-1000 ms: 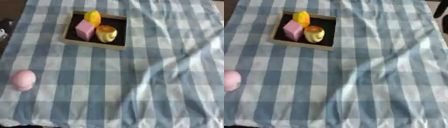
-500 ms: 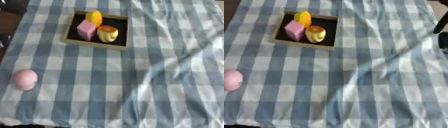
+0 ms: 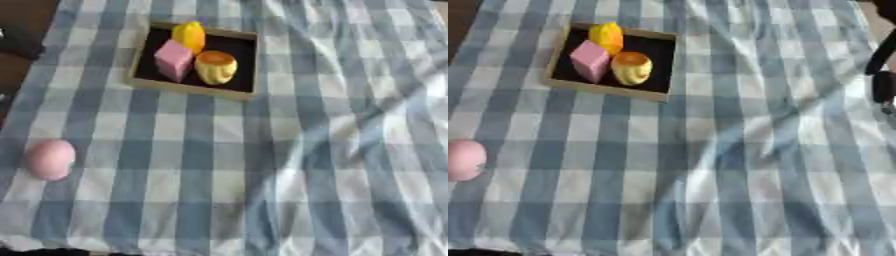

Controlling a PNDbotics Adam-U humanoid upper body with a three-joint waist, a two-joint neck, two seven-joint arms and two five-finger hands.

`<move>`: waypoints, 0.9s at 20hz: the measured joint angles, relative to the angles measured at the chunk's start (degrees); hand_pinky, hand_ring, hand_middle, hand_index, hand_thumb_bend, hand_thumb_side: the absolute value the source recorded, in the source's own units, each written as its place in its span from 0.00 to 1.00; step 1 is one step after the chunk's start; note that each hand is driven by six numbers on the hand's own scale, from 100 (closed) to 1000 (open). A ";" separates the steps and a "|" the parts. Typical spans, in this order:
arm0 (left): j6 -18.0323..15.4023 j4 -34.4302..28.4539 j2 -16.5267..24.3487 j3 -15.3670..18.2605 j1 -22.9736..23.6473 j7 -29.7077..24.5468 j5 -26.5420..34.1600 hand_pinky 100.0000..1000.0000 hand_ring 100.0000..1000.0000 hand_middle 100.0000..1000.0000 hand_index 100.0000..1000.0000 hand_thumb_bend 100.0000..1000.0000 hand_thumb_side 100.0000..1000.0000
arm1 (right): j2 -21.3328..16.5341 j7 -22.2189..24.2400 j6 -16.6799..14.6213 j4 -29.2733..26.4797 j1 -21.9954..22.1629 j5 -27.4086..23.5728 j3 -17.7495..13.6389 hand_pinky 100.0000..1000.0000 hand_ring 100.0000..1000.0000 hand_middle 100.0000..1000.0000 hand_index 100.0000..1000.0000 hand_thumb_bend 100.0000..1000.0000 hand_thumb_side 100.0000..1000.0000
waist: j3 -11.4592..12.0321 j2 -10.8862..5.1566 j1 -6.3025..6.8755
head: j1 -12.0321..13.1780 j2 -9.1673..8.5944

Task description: Pick up objects on the table and place them in the box.

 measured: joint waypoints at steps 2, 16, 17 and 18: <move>-0.17 -1.25 0.71 0.16 1.08 0.17 -0.62 0.91 0.97 0.78 0.88 0.00 0.69 | 0.05 0.22 0.23 0.00 0.00 0.15 0.00 1.00 1.00 0.35 0.96 0.00 0.41 | 0.07 0.00 0.11 | 0.01 0.00; -2.73 -2.79 0.95 -1.39 5.73 2.73 -14.47 0.93 0.98 0.73 0.89 0.05 0.69 | 1.04 1.22 1.97 0.00 -0.04 0.27 -0.16 1.00 1.00 0.34 0.96 0.00 0.41 | -0.26 -0.05 0.63 | 0.94 0.00; -2.69 -2.69 0.90 -1.67 5.98 2.69 -15.02 0.93 0.98 0.73 0.89 0.07 0.67 | 1.05 1.35 2.15 0.00 -0.05 0.27 -0.16 1.00 1.00 0.34 0.96 0.00 0.41 | -0.27 -0.05 0.69 | 0.99 0.00; -2.57 -2.49 0.88 -1.91 6.21 2.57 -15.50 0.93 0.98 0.73 0.89 0.10 0.64 | 1.08 1.48 2.36 0.00 -0.06 0.27 -0.16 1.00 1.00 0.34 0.96 0.00 0.41 | -0.30 -0.05 0.72 | 1.01 0.00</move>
